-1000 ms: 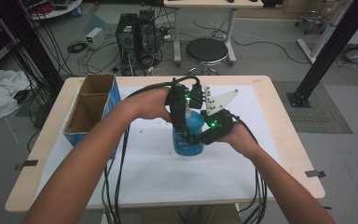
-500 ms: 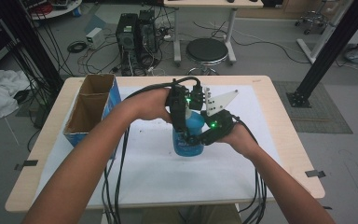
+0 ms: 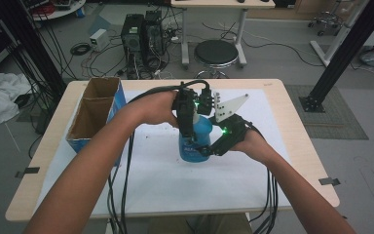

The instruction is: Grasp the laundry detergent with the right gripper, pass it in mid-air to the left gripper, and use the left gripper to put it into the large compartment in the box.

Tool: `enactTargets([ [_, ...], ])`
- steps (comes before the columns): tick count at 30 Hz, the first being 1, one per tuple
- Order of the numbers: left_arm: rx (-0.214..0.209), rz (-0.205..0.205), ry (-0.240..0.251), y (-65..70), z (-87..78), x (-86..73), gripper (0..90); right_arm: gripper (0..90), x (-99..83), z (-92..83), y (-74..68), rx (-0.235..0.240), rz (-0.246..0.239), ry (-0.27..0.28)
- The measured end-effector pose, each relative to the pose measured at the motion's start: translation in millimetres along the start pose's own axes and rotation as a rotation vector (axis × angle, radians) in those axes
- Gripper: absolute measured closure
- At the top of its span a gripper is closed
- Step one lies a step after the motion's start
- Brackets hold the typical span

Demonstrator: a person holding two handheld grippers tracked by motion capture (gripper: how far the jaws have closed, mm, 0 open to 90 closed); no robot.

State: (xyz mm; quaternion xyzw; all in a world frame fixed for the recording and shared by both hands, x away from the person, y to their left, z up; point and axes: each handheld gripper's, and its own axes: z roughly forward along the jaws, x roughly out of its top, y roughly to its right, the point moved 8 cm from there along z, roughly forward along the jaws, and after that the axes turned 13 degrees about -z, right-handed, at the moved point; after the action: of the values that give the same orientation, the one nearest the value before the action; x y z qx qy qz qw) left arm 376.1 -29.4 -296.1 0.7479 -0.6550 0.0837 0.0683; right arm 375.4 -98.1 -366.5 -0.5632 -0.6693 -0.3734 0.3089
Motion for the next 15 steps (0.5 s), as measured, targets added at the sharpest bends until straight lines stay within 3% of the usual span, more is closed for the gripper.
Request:
enactTargets([
  [1,0.005,-0.006,0.004,-1.4,-1.4,-1.2,37.7,20.8,-1.5,-2.9,-1.8,0.007,0.005,-0.004],
  [3,0.017,-0.020,-0.002,-4.2,-3.3,-5.3,37.6,10.4,-4.9,-9.0,-0.8,-0.012,0.004,-0.017],
  [6,0.031,-0.039,-0.011,-7.5,-5.3,-12.5,37.6,10.5,-11.0,-20.4,2.7,-0.045,0.059,-0.038],
  [8,0.036,-0.053,-0.015,-9.2,-6.9,-17.0,37.6,10.5,-19.0,-26.8,7.5,-0.094,0.106,-0.090],
  [10,0.045,-0.066,-0.018,-11.5,-8.3,-21.0,37.6,10.5,-27.2,-33.4,10.3,-0.111,0.137,-0.131],
  [11,0.048,-0.073,-0.018,-12.3,-8.9,-22.7,37.6,10.5,-30.6,-36.7,8.9,-0.101,0.128,-0.145],
  [14,0.056,-0.088,-0.028,-14.7,-10.4,-27.2,37.7,10.5,-36.0,-44.3,-3.6,0.010,0.088,-0.163],
  [15,0.057,-0.094,-0.027,-15.3,-10.7,-28.0,37.7,10.4,-37.6,-45.9,-4.9,0.015,0.086,-0.186],
])
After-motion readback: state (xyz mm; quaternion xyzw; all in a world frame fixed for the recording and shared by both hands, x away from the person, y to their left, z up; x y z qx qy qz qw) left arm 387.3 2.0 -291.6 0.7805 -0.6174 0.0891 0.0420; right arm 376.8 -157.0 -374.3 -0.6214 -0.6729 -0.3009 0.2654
